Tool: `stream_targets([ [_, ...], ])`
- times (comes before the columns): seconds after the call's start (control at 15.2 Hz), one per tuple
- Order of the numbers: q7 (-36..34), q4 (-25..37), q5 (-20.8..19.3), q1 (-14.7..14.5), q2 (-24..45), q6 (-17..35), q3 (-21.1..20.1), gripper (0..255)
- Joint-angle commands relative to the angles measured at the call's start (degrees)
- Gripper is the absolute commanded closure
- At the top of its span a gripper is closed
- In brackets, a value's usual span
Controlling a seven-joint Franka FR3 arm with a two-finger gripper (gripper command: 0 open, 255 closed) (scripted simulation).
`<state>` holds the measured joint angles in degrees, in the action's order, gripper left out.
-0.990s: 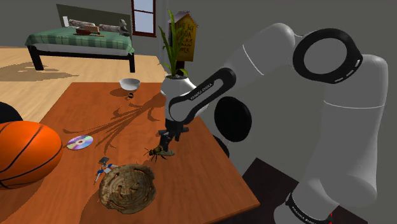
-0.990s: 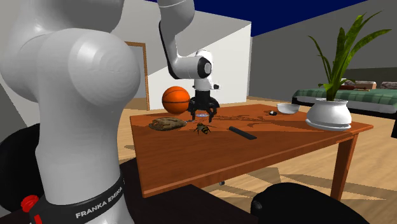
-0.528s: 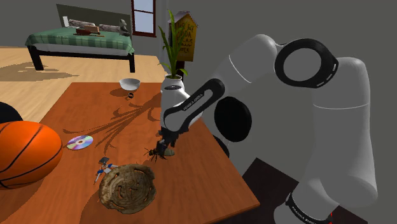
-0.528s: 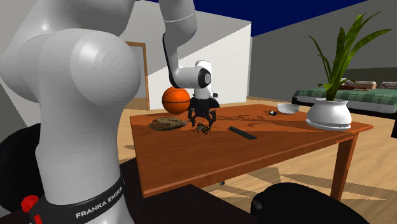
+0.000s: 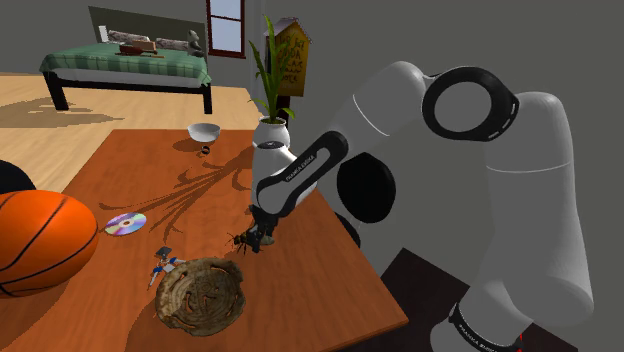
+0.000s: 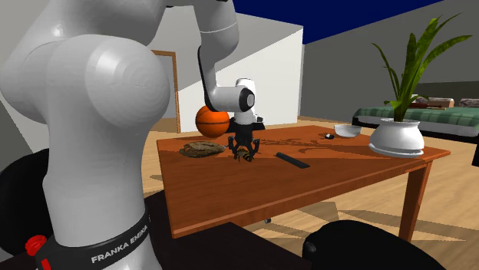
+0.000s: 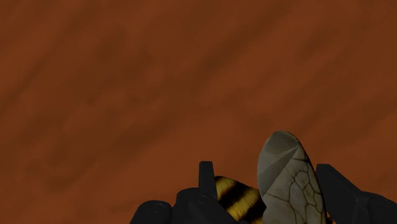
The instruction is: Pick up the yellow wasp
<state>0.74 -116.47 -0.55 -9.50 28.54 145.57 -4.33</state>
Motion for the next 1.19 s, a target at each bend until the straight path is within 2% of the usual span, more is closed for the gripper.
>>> stream_targets([
  [0.0, -0.01, 0.01, 0.00, 0.00, 0.03, 0.03, 0.00, 255],
  [0.33, 0.04, -0.11, 0.01, 0.04, -0.10, 0.03, 0.00, 255],
  [1.12, 0.25, -0.01, 0.60, 0.36, -7.14, -7.11, -0.40, 255],
])
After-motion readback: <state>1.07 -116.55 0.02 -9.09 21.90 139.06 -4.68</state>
